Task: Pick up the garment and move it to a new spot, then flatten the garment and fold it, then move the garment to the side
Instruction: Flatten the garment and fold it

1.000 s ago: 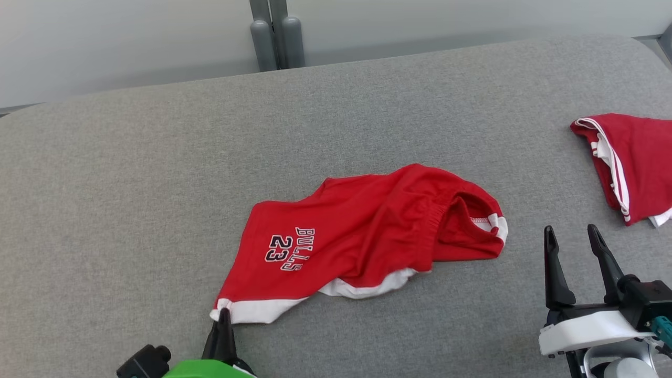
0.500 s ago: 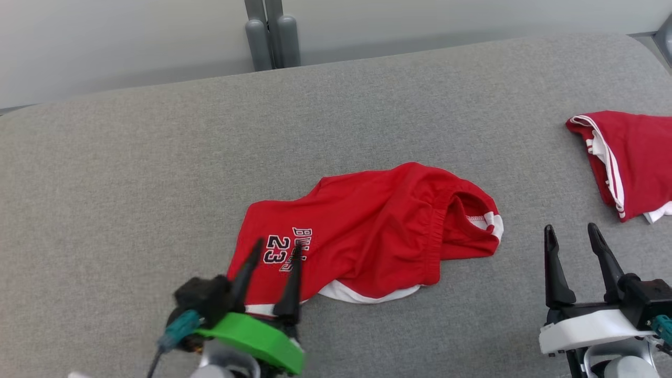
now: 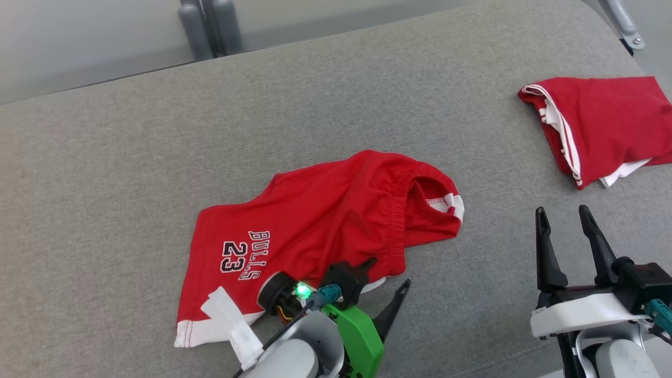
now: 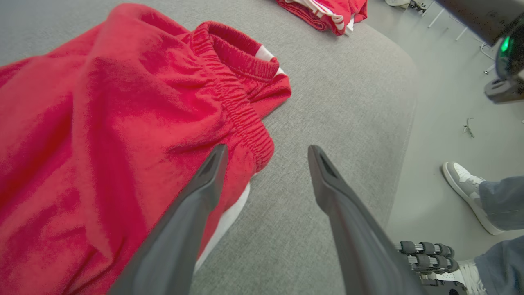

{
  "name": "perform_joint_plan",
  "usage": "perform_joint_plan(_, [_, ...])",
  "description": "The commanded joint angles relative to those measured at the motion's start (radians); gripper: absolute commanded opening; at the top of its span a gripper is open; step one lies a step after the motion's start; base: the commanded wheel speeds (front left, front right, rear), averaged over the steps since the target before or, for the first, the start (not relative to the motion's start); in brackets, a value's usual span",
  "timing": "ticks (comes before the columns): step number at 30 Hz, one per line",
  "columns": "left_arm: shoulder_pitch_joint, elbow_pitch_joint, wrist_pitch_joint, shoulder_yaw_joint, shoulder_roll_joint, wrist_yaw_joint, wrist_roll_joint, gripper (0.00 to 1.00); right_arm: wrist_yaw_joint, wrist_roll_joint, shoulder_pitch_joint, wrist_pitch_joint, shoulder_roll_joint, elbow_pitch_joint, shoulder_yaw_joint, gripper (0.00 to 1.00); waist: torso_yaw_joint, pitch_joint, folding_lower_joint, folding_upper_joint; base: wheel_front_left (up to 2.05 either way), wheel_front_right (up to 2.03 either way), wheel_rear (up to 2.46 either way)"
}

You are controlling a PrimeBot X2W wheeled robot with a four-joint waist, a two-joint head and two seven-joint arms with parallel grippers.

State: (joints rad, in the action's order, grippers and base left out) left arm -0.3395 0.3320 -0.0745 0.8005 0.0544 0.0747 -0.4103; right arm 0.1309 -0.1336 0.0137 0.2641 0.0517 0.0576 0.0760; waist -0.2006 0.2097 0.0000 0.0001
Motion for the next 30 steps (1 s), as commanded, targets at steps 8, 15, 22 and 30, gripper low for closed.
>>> perform_joint_plan(8, [-0.067, 0.235, 0.034, 0.031, 0.002, -0.041, 0.06, 1.0, 0.0, -0.042, 0.005, 0.0, 0.0, 0.011, -0.006, 1.0, -0.094, 0.037, 0.0, -0.0001, 0.0, 0.0, 0.0])
perform_joint_plan(15, [-0.101, 0.313, 0.066, 0.075, -0.002, -0.011, 0.04, 0.0, 0.0, -0.045, 0.014, 0.0, 0.0, 0.015, -0.003, 1.0, -0.097, 0.032, 0.0, -0.0001, 0.0, 0.0, 0.0])
perform_joint_plan(22, [-0.116, 0.139, 0.108, 0.153, -0.003, 0.038, -0.135, 0.0, 0.0, -0.032, 0.008, 0.0, -0.001, 0.016, -0.004, 1.0, -0.084, 0.019, 0.0, -0.0001, 0.0, 0.0, 0.0])
perform_joint_plan(30, [-0.157, 0.063, 0.092, 0.296, 0.0, 0.054, -0.308, 1.0, 0.0, -0.024, 0.015, 0.0, -0.001, 0.027, -0.017, 1.0, -0.089, 0.018, 0.0, -0.0001, 0.0, 0.0, 0.0])
